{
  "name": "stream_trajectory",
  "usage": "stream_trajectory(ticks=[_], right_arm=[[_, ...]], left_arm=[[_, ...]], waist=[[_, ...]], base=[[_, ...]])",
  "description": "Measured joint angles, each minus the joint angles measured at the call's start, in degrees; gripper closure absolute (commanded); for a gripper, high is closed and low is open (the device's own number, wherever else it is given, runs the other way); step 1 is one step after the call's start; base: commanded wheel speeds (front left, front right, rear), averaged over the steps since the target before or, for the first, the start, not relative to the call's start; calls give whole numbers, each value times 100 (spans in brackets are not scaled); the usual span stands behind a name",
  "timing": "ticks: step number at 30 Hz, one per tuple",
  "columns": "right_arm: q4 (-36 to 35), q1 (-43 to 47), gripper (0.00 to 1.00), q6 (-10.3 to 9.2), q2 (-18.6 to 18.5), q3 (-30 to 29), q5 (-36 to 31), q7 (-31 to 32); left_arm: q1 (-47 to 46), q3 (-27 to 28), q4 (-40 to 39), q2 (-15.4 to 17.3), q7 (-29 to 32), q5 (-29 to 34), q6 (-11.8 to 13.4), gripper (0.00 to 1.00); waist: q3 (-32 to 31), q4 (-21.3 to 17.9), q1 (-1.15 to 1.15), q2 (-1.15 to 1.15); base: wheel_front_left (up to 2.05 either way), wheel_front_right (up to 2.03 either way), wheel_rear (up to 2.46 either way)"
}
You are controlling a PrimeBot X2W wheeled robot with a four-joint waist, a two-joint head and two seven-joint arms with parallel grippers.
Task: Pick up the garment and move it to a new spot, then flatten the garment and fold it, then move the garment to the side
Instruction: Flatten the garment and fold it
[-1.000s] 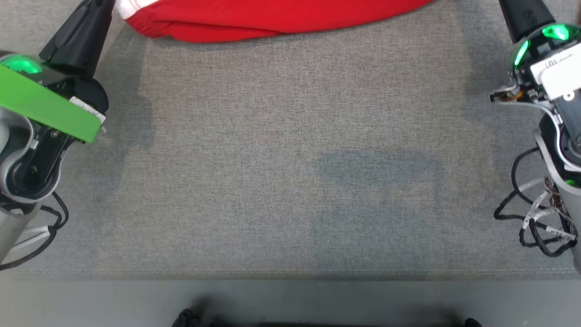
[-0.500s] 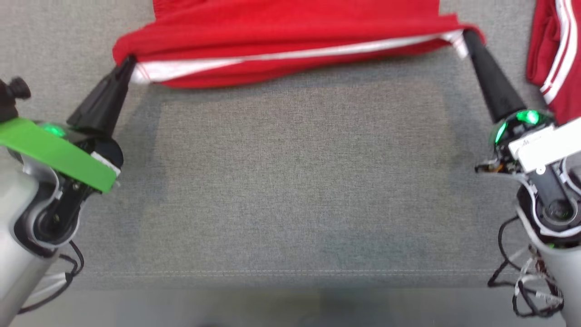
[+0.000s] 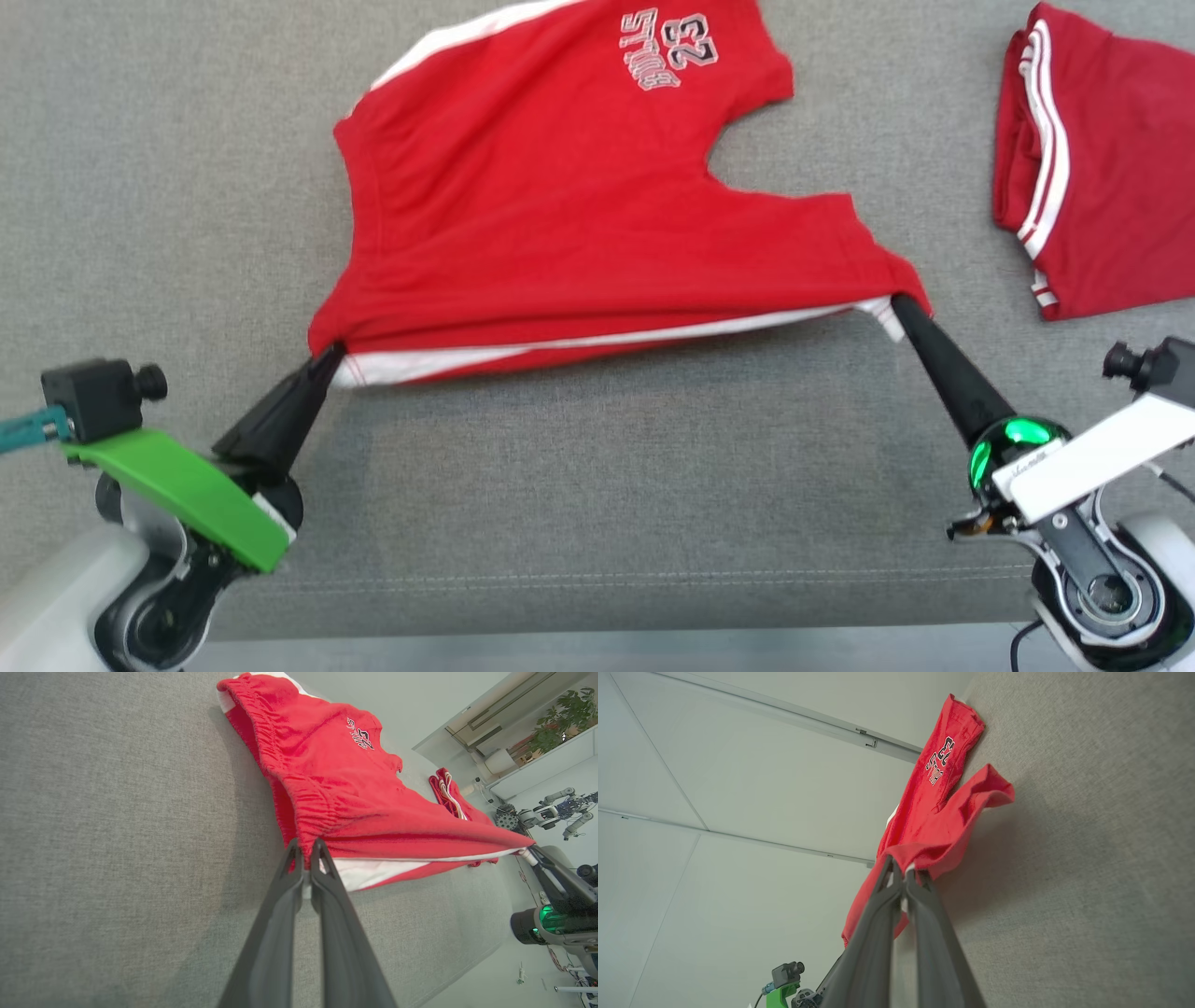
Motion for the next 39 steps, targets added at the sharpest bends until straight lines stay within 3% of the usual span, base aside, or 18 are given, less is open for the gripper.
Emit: stream_trajectory(ticks=[12,24,30,33,35,36,37,38,39], right_arm=[[76,1003,100,-92,-204,398,-258,-56],[453,1410,100,-109,-264,371,-578,-398],[691,1397,100,-105,-303,370,-739,-477],[766,1371,100,-105,-314,398,-817,-477],[818,1354,100,-105,-326,422,-868,-477],[853,1339,78,-105,-326,427,-882,-477],[887,1326,62,-105,-327,427,-887,-477],[916,1313,51,-105,-327,428,-895,-477],[942,1301,27,-105,-327,437,-912,-477]], left_arm=[[839,-183,65,63,-1,320,40,100],[1451,76,38,-356,-2,470,260,99],[1630,-243,47,-486,-4,722,291,99],[1683,-275,99,-527,-4,765,305,93],[1684,-240,152,-577,-5,766,325,73],[1685,-214,178,-621,-4,766,332,56],[1685,-187,202,-671,-5,772,343,24],[1688,-149,240,-722,-5,794,358,0],[1696,-123,288,-756,-5,801,361,0]], waist=[[-551,-178,0,0],[-701,-301,0,0],[-727,-235,0,0],[-740,-184,0,0],[-742,-147,0,0],[-745,-127,0,0],[-749,-108,0,0],[-756,-90,0,0],[-765,-75,0,0]], base=[[0,0,0],[0,0,0],[0,0,0],[0,0,0],[0,0,0],[0,0,0],[0,0,0],[0,0,0],[0,0,0]])
